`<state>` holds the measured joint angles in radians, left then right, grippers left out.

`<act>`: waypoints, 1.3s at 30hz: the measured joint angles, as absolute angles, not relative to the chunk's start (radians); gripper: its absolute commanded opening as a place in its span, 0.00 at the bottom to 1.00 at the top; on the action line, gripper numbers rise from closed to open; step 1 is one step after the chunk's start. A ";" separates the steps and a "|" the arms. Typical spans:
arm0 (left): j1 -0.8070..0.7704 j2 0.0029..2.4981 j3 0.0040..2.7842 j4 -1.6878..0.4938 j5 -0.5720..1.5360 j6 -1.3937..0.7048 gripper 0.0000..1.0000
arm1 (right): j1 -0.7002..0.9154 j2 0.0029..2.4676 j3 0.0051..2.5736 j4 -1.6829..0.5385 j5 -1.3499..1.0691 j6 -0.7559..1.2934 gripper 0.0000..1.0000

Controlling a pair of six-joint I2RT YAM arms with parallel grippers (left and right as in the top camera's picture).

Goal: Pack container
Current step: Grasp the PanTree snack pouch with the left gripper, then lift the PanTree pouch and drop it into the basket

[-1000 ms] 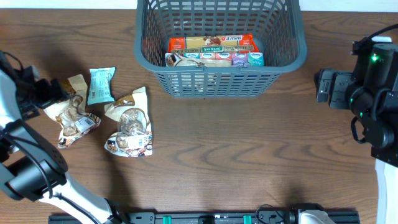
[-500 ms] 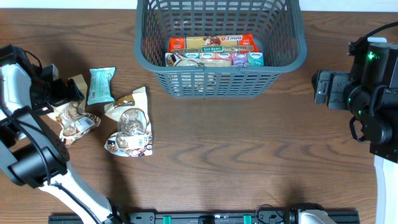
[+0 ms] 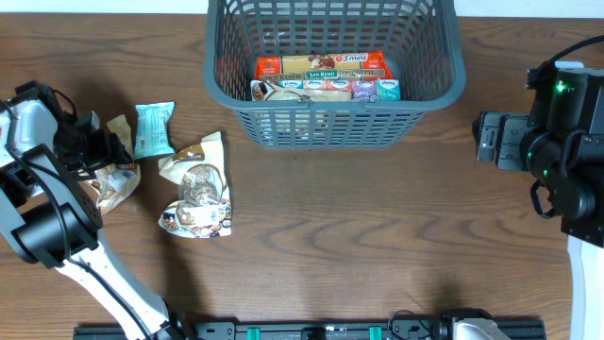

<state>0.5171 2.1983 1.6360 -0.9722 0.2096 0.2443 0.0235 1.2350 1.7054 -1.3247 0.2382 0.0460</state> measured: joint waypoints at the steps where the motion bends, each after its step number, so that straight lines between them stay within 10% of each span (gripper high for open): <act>1: 0.517 2.198 1.636 -0.965 0.210 0.241 0.64 | 0.023 1.235 1.705 -1.325 0.238 0.046 0.99; 4: 0.517 2.198 1.636 -0.949 0.211 0.240 0.61 | 0.023 1.235 1.705 -1.325 0.238 0.046 0.99; 8: 0.517 2.198 1.637 -0.933 0.214 0.206 0.06 | 0.023 1.235 1.705 -1.325 0.238 0.046 0.99; 28: 0.519 2.165 1.642 -0.899 0.221 0.156 0.06 | 0.023 1.235 1.705 -1.344 0.238 0.046 0.99; 39: 0.519 1.706 1.636 -0.730 0.222 0.154 0.06 | 0.023 1.235 1.705 -1.345 0.237 0.046 0.99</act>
<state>0.5190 1.7061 1.6356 -0.7296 0.2218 0.1543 0.0235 1.2350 1.7054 -1.3453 0.2367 0.0460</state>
